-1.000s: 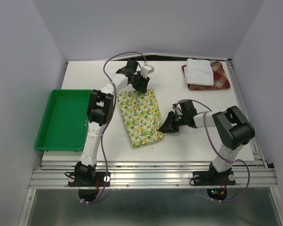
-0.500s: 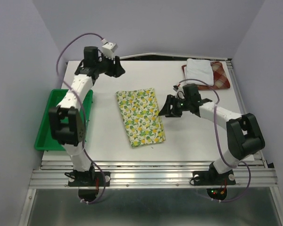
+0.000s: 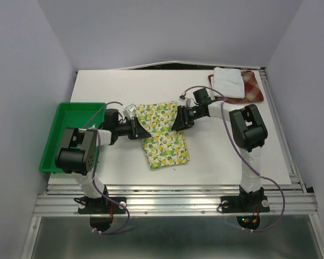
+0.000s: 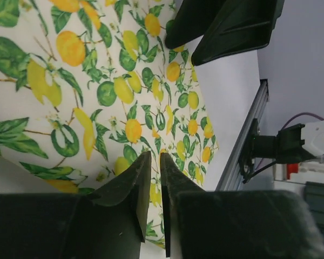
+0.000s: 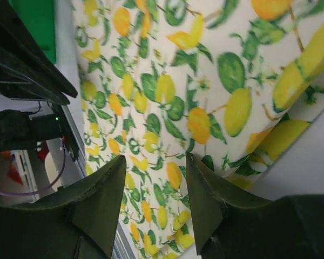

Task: Fold and stack the skirts
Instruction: Fold the skirt

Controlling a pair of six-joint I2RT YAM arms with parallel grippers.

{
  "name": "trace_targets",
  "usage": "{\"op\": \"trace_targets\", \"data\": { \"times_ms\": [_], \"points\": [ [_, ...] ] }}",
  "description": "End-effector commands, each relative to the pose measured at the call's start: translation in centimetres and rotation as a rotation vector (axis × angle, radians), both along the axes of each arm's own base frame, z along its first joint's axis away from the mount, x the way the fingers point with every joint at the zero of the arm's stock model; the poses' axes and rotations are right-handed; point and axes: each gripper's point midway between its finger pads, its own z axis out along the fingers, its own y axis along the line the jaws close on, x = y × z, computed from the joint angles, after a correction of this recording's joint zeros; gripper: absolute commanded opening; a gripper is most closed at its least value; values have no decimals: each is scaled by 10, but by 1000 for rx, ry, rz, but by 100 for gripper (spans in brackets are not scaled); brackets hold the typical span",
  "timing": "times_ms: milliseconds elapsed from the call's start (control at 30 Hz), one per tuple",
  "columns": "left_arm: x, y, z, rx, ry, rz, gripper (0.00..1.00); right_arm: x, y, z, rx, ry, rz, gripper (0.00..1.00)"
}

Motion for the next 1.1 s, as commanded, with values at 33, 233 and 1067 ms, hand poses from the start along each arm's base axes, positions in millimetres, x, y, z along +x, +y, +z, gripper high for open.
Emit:
{"op": "trace_targets", "data": {
  "times_ms": [33,233,1067],
  "points": [
    [30,1,-7,-54,35,71,20,-5,-2,-18,-8,34,38,52],
    [55,14,-75,117,262,126,16,-11,-26,-59,-109,116,-31,48],
    [73,-13,-5,57,-4,-133,26,-8,-82,-56,-274,75,-119,44]
  ]
}}
